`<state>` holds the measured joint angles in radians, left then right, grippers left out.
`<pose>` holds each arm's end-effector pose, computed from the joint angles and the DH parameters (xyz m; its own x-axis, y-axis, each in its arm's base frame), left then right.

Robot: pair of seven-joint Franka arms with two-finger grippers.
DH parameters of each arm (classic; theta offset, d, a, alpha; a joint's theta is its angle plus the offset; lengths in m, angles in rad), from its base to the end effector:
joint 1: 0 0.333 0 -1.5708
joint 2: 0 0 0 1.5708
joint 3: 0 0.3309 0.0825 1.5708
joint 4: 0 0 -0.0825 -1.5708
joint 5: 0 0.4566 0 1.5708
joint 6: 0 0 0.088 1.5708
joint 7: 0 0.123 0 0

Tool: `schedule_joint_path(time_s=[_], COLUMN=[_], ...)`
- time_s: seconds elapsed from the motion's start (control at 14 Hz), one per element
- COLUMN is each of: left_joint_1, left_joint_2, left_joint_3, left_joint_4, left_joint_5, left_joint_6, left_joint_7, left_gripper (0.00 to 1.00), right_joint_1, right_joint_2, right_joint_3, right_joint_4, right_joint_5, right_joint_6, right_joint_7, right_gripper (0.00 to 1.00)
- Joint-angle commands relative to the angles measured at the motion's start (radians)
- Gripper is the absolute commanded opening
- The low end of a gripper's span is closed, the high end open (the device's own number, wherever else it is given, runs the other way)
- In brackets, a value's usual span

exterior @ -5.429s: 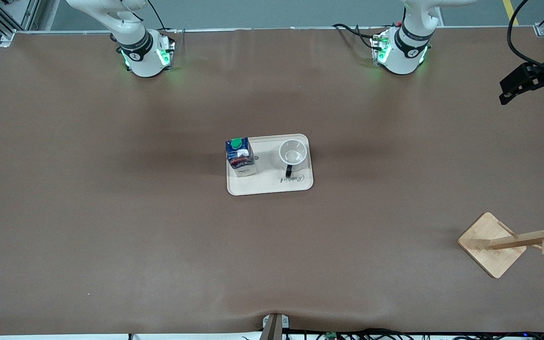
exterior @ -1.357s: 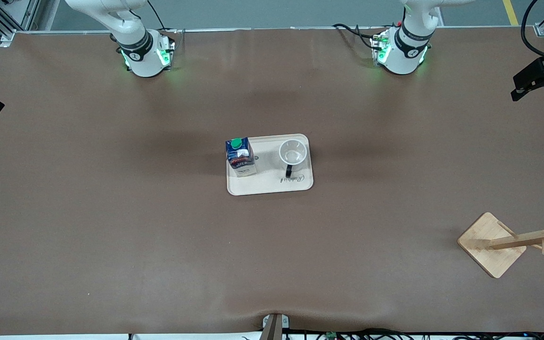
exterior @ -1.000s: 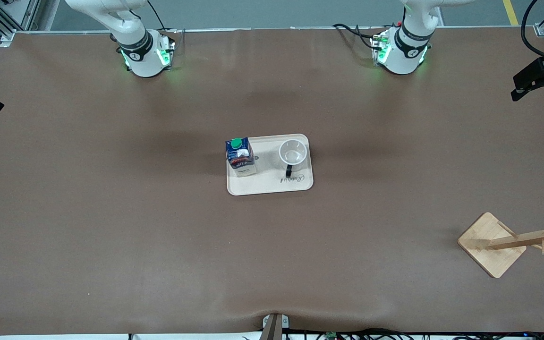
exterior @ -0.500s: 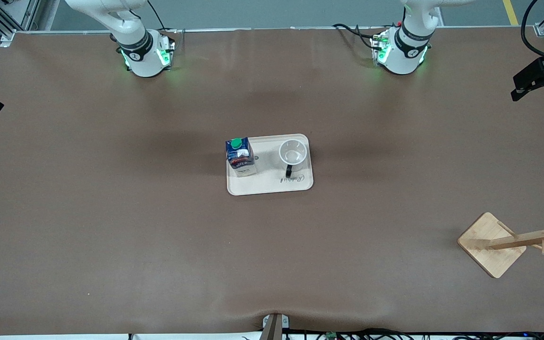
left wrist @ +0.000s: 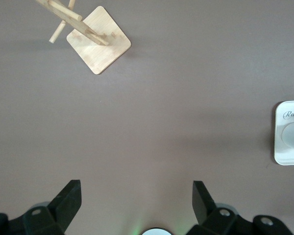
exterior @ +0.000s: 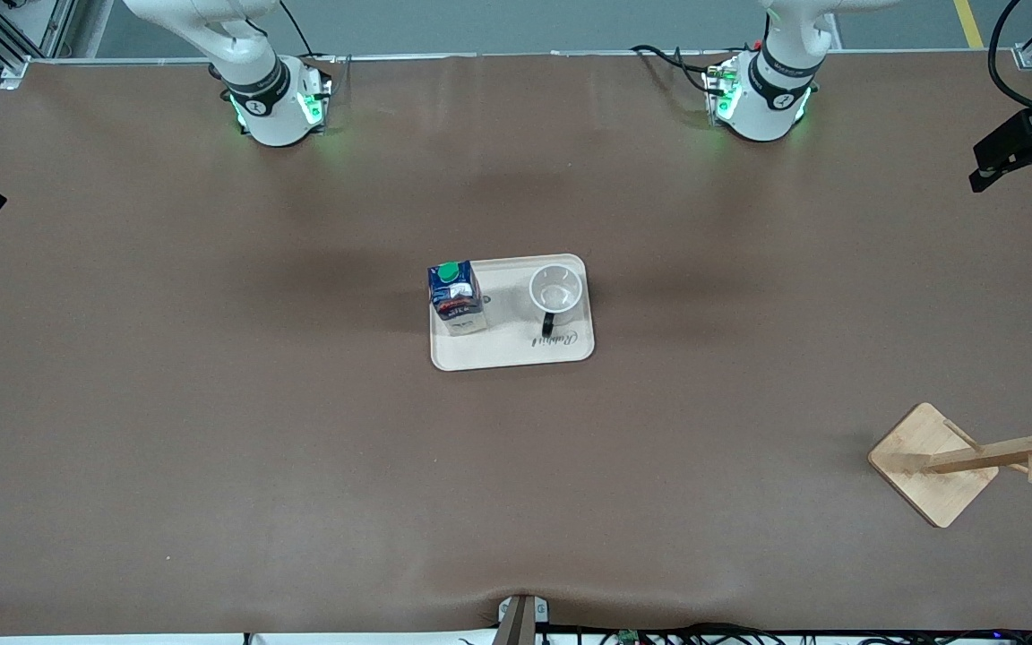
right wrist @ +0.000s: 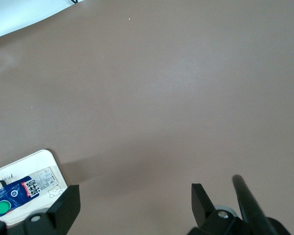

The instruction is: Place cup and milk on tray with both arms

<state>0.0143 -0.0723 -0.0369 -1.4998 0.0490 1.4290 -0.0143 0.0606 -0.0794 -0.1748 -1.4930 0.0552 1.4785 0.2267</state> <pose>0.5867 -0.0076 0.6931 1.0000 -0.0013 0.0024 -0.0012 -0.9987 -0.0511 0.5867 -0.0649 0.7049 0.9431 -0.3292 0.0469 -0.3249 -0.9423 -0.0809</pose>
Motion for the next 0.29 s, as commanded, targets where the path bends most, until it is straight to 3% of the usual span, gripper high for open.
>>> schedule_joint_path(time_s=[0.0,0.21], left_joint_1=[-0.002,-0.008], left_joint_2=[0.006,0.008], left_joint_3=[-0.008,-0.011], left_joint_4=[0.013,0.013], left_joint_5=[-0.014,-0.006], left_joint_6=[-0.010,-0.021], left_joint_7=[-0.001,-0.001], left_gripper=[1.00,1.00], right_joint_1=[-0.008,-0.008], right_joint_2=[0.010,0.012], right_joint_3=[0.003,0.003], right_joint_4=[0.022,0.022], right_joint_5=[0.005,0.005], right_joint_6=[-0.006,-0.006], right_joint_7=[0.008,0.008], right_gripper=[1.00,1.00])
